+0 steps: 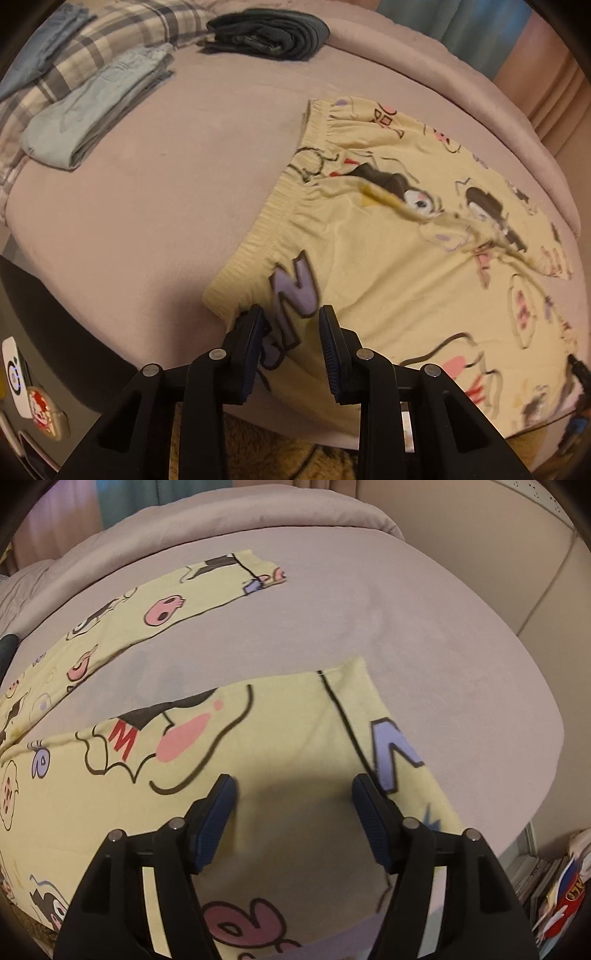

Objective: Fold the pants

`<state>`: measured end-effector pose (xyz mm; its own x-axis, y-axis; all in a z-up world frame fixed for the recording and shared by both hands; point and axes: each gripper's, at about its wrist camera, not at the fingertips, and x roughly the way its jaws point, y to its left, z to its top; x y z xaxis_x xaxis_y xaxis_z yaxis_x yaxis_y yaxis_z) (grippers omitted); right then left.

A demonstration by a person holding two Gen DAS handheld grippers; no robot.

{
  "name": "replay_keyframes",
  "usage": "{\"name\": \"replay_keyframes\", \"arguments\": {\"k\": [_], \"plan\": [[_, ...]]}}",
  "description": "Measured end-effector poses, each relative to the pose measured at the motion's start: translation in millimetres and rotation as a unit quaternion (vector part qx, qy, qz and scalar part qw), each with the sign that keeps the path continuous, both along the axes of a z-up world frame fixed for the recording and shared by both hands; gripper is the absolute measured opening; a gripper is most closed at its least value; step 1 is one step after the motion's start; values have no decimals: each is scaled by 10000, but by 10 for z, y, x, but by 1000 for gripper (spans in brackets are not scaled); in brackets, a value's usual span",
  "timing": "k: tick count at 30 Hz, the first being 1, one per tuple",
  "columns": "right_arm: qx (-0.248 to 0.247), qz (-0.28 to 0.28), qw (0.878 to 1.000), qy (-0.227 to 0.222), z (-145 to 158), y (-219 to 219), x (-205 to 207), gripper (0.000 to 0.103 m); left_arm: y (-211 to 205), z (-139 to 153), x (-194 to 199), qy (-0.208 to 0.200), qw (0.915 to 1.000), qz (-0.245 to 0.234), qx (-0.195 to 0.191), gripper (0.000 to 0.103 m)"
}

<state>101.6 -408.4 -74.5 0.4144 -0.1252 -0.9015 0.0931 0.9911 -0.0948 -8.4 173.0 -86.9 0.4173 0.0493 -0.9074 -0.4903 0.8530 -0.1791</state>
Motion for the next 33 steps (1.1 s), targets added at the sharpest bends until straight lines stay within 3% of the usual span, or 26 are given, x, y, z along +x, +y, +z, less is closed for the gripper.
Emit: {"name": "replay_keyframes", "arguments": {"k": [2,4,5,6,11,15,18,21,25,26,29,33], "plan": [[-42,-70,10000,34,95,4,61,66,52,142,96,-147,9995,-63,-287,30],[130,-50,9999,-103,264,14,155,66,135,336,261,-387,9986,-57,-368,47],[292,-34,9994,-174,384,16,214,67,165,413,337,-482,9984,-6,-288,60],[422,-27,9989,-225,475,24,274,70,200,503,446,-576,9982,71,-126,67],[1174,-193,9913,-566,963,66,845,79,414,614,1153,-663,9971,253,288,68],[1291,-309,9873,-878,1123,245,1381,87,622,335,1529,-413,9986,321,-39,68],[952,-201,9901,-1012,1009,440,1929,87,753,96,1720,-172,9986,501,-10,68],[684,-50,9946,-784,692,580,2460,86,836,-85,1807,-56,9975,703,41,68],[-536,292,9944,-858,294,760,2945,85,819,-219,1914,-86,9973,673,266,70],[-597,376,9946,-768,198,776,3015,85,788,-224,1933,-137,9973,606,396,73],[-132,363,9986,-355,-97,746,3186,84,741,-246,1970,-299,9970,531,475,73],[242,348,9990,-135,-360,756,3297,86,733,-248,1968,-493,9971,532,211,73]]}}
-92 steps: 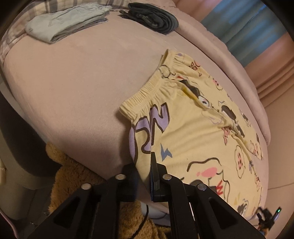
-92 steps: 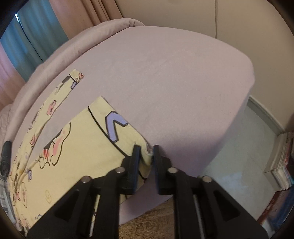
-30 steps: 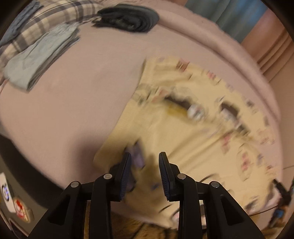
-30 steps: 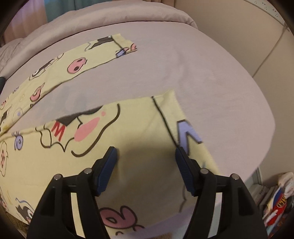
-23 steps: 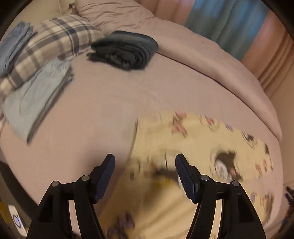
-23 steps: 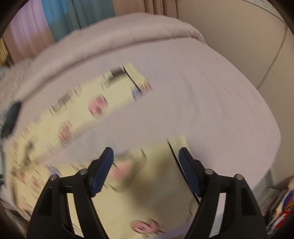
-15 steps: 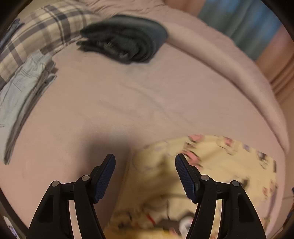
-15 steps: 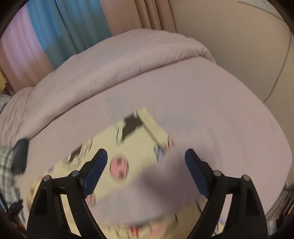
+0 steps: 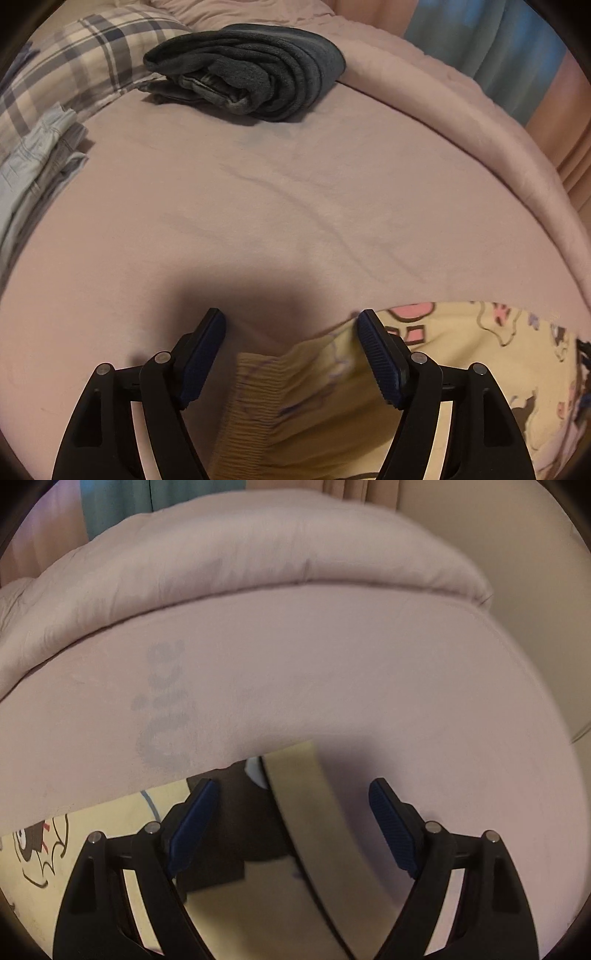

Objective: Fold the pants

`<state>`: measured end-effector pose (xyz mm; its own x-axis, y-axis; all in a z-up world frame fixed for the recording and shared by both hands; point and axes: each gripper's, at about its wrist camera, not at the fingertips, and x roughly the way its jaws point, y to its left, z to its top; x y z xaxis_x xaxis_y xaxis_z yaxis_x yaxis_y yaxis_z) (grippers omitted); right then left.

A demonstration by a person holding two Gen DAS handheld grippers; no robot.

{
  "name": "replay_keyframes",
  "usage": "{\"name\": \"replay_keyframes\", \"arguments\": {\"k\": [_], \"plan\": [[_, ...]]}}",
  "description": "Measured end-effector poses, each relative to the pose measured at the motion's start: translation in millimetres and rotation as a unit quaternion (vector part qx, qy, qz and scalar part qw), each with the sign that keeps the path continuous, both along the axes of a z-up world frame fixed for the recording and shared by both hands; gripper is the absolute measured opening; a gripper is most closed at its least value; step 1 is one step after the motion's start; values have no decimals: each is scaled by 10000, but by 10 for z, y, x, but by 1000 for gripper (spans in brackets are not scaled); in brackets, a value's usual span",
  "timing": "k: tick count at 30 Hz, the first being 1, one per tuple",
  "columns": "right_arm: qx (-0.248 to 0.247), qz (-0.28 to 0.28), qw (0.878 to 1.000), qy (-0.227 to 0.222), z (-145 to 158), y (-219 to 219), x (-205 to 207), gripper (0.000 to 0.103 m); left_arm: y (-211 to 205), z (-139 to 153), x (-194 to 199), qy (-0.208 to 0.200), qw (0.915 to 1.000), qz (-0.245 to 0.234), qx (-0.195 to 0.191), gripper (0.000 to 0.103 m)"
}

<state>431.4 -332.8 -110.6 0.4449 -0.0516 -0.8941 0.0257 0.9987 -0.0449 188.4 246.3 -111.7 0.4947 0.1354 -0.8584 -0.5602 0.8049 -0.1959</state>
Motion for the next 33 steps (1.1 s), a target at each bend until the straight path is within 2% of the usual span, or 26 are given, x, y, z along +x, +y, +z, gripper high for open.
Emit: {"name": "replay_keyframes", "arguments": {"k": [1,2,3,4,5,6,8,10,13,18,23,28,31,33], "plan": [[12,-50,9999,-162,4,3,-2,86,-10,-2,0,-33,10000,-8,-42,72],[71,-96,9996,-271,24,4,-11,81,-27,-4,13,-48,10000,-42,-34,65],[170,-117,9992,-339,38,16,-15,64,-64,2,7,-42,10000,-88,20,54],[136,-90,9991,-391,62,50,-21,55,-115,13,-2,-54,9998,-178,75,46],[52,-25,9991,-411,72,98,-14,35,-162,19,4,-100,9995,-275,99,24],[68,67,9991,-421,88,147,-27,21,-207,20,12,-166,9992,-371,0,7],[94,31,9991,-400,111,213,-48,10,-212,28,31,-194,9992,-331,-152,1],[86,0,9989,-452,156,285,-67,8,-211,88,36,-316,9985,-357,-276,0],[372,2,9973,-626,264,254,-71,8,-220,291,-57,-698,9958,-388,-458,0],[798,71,9888,-1255,928,137,-218,8,-216,708,-277,-1167,9893,-496,-718,0],[1224,99,9810,-1505,1370,-27,-515,8,-311,967,-554,-1442,9859,-591,-618,0],[1463,210,9733,-1756,1740,-273,-1029,8,-443,1115,-1041,-1740,9804,-644,-658,0],[1680,261,9695,-1763,1808,-482,-1439,8,-475,1088,-1373,-1805,9784,-615,-794,0],[1699,275,9698,-1728,1772,-614,-1715,8,-492,1034,-1556,-1643,9821,-550,-735,0]]}}
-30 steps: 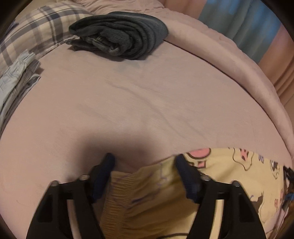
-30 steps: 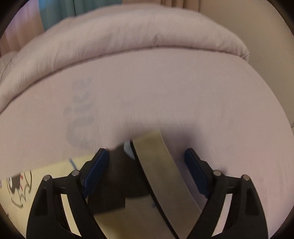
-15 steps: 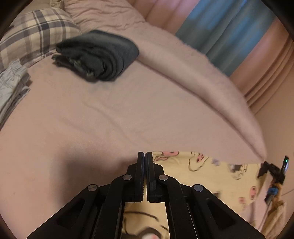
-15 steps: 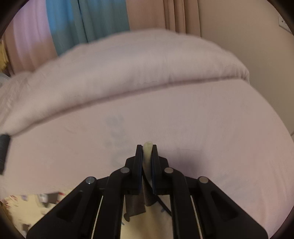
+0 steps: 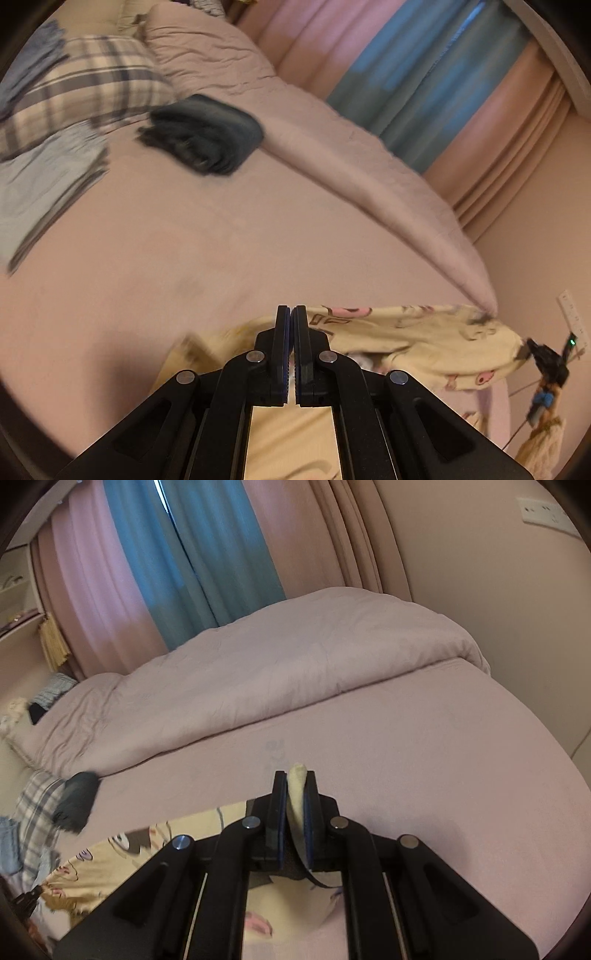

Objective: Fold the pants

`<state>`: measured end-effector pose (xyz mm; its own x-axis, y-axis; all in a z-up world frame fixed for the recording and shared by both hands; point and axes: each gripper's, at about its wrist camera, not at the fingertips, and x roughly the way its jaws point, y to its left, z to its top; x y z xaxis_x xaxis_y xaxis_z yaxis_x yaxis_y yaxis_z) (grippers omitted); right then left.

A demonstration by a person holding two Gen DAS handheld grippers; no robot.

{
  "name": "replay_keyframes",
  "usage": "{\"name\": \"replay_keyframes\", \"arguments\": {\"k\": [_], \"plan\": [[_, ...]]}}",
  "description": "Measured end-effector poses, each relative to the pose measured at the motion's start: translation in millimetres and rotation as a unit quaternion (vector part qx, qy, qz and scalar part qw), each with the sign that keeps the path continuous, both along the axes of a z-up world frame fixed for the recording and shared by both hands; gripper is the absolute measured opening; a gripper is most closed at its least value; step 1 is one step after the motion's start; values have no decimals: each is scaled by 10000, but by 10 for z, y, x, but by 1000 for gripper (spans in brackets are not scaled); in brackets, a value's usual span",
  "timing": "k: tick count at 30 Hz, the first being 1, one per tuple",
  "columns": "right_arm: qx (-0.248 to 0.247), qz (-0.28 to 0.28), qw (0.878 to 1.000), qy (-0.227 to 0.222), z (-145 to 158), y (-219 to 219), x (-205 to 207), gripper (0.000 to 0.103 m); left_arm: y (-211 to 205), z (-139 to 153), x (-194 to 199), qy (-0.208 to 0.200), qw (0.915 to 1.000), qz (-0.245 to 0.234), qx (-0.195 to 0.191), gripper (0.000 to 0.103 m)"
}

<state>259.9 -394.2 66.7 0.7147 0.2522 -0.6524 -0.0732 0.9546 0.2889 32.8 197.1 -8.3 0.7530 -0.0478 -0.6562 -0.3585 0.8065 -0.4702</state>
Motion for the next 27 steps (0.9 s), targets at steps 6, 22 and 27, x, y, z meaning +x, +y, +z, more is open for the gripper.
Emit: {"name": "replay_keyframes", "arguments": {"k": [6,22,27], "plan": [[101,-110,9989,450,-516,-412,-787,8,-55,-321,-391,414,9989,25,-211,0],[120,-173,9959,877,-962,-735,-1834,9,-67,-587,-889,983,9946,-64,-314,0],[-74,-171,9900,1395,-1397,-754,-2000,12,-135,-832,-840,1514,9883,-157,-62,0]]}}
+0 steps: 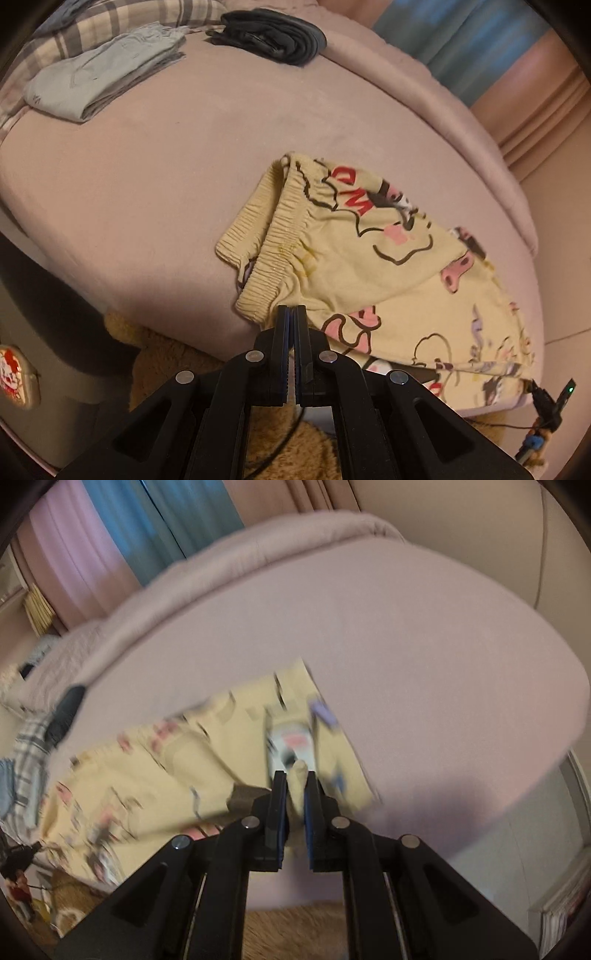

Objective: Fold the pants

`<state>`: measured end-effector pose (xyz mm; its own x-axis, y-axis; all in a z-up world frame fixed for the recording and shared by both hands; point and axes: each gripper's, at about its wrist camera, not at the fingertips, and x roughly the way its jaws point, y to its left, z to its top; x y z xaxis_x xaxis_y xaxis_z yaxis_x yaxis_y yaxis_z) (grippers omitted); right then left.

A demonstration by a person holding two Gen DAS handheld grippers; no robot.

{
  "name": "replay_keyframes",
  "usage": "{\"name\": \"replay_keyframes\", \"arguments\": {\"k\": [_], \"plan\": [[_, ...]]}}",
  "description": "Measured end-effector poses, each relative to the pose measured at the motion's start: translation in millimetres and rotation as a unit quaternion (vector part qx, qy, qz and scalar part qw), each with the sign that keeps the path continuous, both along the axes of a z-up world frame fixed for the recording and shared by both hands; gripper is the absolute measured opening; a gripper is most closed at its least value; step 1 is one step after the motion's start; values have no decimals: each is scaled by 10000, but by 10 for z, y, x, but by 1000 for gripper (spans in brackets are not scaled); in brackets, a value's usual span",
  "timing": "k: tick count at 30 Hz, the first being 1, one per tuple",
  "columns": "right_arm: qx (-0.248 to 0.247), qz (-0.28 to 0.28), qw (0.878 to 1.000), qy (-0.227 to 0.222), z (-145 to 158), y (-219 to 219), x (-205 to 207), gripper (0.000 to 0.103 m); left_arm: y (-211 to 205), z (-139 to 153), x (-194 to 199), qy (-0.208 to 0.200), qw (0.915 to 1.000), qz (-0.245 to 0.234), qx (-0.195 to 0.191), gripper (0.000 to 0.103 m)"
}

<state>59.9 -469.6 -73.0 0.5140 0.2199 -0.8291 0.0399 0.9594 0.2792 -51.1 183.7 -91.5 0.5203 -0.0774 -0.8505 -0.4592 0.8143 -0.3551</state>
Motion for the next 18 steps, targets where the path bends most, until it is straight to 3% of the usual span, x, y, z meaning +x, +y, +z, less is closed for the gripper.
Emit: {"name": "replay_keyframes", "arguments": {"k": [5,7,9,10,12,14,18], "plan": [[-50,-134,9996,242,3,-24,56,20,-9,11,98,226,9997,-81,38,0],[-313,-219,9989,279,125,5,81,35,1,43,116,294,9995,-127,10,0],[-583,-280,9978,166,281,58,125,61,-1,95,132,389,9991,-180,16,0],[-627,-273,9976,78,375,81,165,62,15,131,110,407,9990,-181,52,2],[-578,-187,9981,-54,498,99,259,61,25,240,118,444,9986,-82,279,25],[-562,-133,9983,-105,531,91,375,60,40,361,86,344,9977,75,574,38],[-382,-89,9987,315,244,153,661,56,0,512,110,144,9972,132,718,41]]}}
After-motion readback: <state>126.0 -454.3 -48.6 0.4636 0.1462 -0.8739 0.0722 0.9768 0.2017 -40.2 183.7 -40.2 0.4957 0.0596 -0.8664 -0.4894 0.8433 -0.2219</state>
